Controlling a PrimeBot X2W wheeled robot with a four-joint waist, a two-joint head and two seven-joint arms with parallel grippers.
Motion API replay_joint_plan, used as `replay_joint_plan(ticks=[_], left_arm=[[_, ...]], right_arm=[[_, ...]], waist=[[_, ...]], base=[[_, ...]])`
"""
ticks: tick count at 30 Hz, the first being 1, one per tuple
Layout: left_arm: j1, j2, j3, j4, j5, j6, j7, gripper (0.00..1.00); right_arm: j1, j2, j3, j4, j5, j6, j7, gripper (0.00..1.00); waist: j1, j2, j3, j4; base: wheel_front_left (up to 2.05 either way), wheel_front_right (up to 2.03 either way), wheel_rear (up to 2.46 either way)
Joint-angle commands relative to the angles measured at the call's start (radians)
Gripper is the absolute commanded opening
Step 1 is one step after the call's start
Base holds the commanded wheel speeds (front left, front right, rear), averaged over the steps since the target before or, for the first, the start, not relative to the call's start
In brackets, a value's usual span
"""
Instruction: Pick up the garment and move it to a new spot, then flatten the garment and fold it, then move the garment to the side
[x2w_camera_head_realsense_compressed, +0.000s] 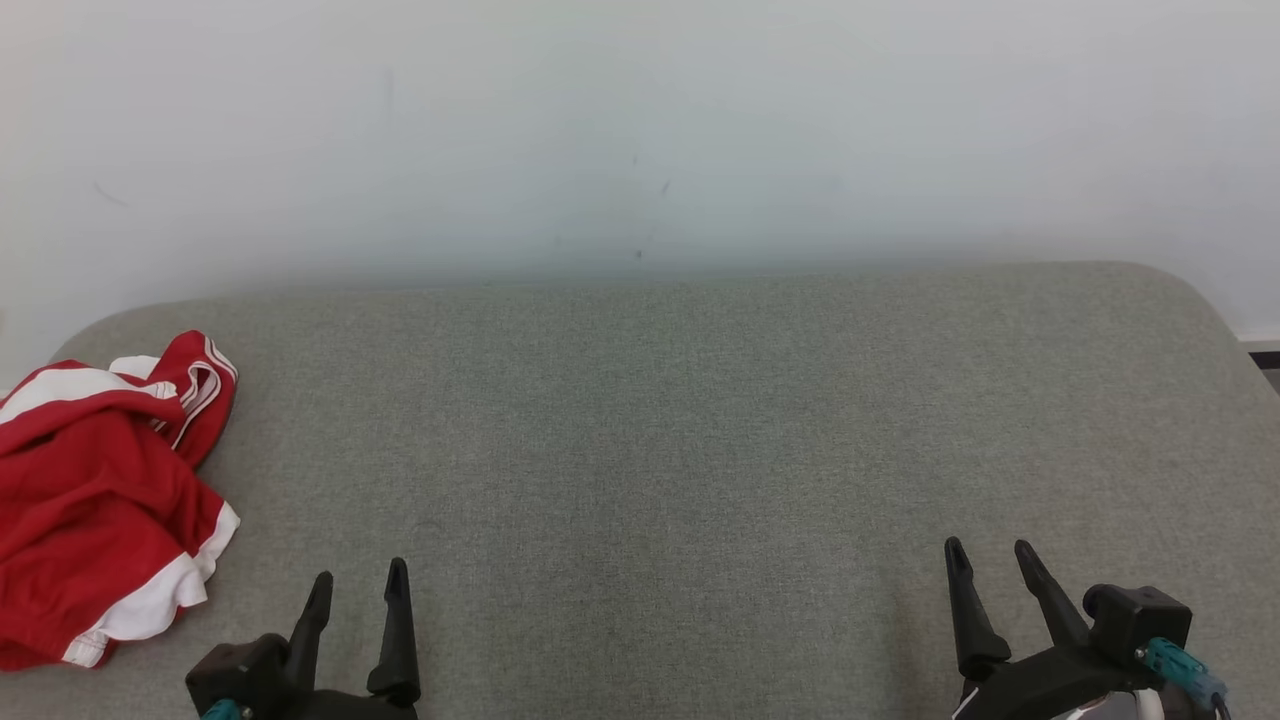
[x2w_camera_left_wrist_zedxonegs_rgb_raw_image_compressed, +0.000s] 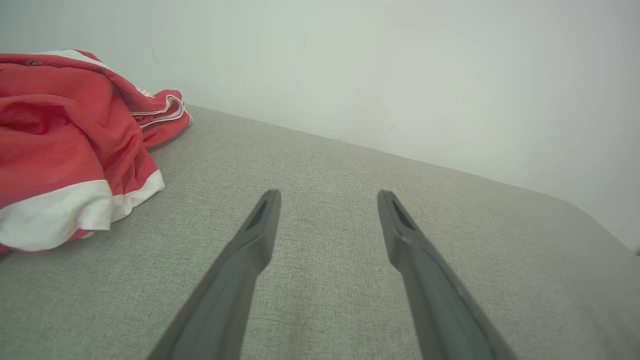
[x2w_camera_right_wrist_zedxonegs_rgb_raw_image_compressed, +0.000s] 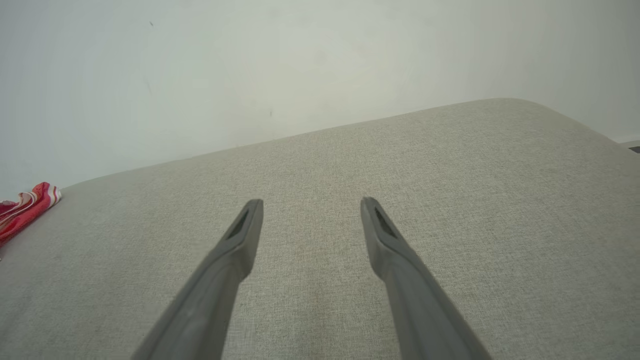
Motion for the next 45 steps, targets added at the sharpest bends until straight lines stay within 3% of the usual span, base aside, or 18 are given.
replay_joint_plan(ticks=[1, 34, 45], left_arm=[[0.001, 0.005, 0.001, -0.001, 0.023, 0.004, -0.01, 1.0], [0.02, -0.003, -0.006, 0.047, 0.23, 0.014, -0.073, 1.0], [0.015, -0.004, -0.005, 0.048, 0.233, 0.011, -0.071, 1.0]], right_arm=[[0.002, -0.003, 0.002, -0.003, -0.02, -0.002, -0.005, 1.0], [0.032, -0.003, -0.004, 0.01, -0.265, -0.002, -0.069, 1.0], [0.034, -0.003, -0.009, 0.008, -0.254, -0.002, -0.07, 1.0]], waist=[[0.0, 0.0, 0.0, 0.0], [0.0, 0.0, -0.029, -0.002], [0.0, 0.0, -0.027, 0.003]], base=[[0.0, 0.0, 0.0], [0.0, 0.0, 0.0], [0.0, 0.0, 0.0]])
